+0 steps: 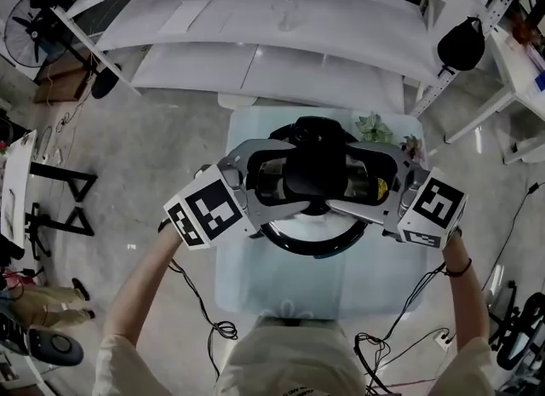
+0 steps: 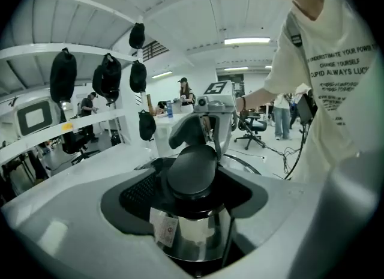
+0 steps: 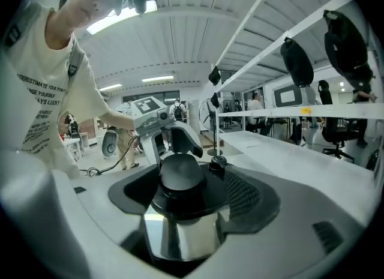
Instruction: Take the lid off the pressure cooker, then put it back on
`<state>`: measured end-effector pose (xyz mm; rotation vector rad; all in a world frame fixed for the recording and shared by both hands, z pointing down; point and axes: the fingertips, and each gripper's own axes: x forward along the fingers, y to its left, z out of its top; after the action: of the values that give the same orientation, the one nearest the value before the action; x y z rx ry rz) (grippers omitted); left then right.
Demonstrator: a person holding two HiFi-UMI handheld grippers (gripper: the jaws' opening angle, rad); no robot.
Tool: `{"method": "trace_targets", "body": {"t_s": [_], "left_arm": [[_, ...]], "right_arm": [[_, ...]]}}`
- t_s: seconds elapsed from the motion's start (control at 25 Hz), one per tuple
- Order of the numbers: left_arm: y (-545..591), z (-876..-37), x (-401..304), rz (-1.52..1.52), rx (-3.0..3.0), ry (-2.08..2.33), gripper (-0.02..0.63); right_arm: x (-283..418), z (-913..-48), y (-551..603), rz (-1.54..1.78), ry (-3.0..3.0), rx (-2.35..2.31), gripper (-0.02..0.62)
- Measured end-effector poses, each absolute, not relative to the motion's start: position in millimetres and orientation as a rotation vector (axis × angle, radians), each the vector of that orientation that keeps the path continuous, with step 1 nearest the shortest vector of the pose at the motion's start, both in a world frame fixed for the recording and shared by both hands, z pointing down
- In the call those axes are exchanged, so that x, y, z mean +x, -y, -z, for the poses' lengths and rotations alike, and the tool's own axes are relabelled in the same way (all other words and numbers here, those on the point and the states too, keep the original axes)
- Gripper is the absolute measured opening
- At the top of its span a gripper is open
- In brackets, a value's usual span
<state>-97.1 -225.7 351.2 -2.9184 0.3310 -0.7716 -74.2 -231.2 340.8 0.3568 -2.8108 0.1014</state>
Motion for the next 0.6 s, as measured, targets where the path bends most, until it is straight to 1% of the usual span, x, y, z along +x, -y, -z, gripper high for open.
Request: {"method": "trace_targets", "body": {"t_s": [0.28,0.6], "left_arm": [[222.2,-356.1,-83.8,0.784,-2.908,-0.145,0.307],[220.6,-359.8,-83.2,0.776,-2.89,-0.062,0.305]], "right_arm": [[-85.1,-349.2,228.4,-0.081,2.749,0.271,0.331],[-92.6,-353.5,225.9,-0.067,2.696,0.213,0.33]]}}
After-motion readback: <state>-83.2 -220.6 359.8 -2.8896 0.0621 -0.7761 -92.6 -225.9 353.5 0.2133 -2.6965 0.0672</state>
